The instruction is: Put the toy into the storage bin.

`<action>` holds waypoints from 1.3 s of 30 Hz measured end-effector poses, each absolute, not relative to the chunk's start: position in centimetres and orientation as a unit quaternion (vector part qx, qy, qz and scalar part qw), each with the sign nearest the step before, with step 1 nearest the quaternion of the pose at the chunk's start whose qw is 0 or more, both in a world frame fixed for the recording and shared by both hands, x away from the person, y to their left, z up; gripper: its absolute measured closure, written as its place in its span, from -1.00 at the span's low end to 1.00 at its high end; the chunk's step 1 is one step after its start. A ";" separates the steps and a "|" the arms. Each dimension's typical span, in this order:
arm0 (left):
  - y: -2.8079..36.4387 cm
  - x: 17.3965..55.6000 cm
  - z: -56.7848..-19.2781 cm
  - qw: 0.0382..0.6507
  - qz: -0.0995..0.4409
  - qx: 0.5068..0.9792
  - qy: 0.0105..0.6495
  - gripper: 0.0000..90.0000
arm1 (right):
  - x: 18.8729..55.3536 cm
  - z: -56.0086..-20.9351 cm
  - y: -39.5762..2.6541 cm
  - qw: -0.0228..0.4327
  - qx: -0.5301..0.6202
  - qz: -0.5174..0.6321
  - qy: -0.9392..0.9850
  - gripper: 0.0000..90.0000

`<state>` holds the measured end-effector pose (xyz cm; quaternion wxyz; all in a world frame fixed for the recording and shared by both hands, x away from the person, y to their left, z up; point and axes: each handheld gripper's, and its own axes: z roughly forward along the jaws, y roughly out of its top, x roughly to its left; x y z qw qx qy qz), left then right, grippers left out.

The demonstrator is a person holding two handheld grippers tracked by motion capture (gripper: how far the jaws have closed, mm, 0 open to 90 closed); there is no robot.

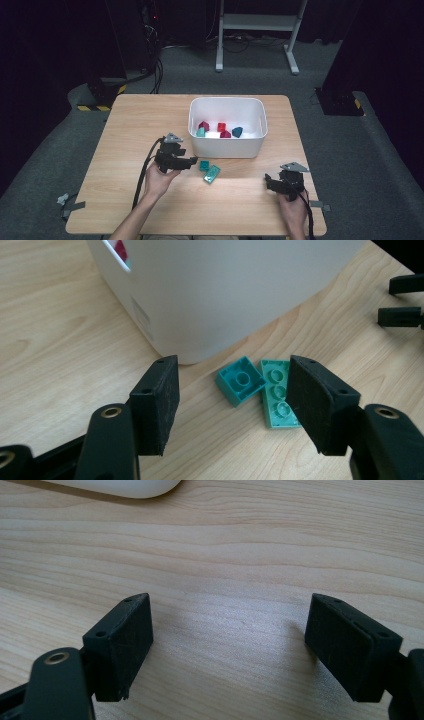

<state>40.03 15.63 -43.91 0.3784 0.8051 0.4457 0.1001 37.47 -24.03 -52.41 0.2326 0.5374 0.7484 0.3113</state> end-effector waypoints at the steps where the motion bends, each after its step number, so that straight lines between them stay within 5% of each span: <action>1: 15.3 40.0 -44.3 0.373 0.102 0.807 0.445 -0.15 | 37.5 -52.4 -24.0 0.233 0.537 0.311 0.748 -0.57; 39: 10.7 42.1 -50.1 0.339 0.105 0.801 0.482 -0.09 | 37.5 -52.4 -24.0 0.233 0.538 0.311 0.748 -0.57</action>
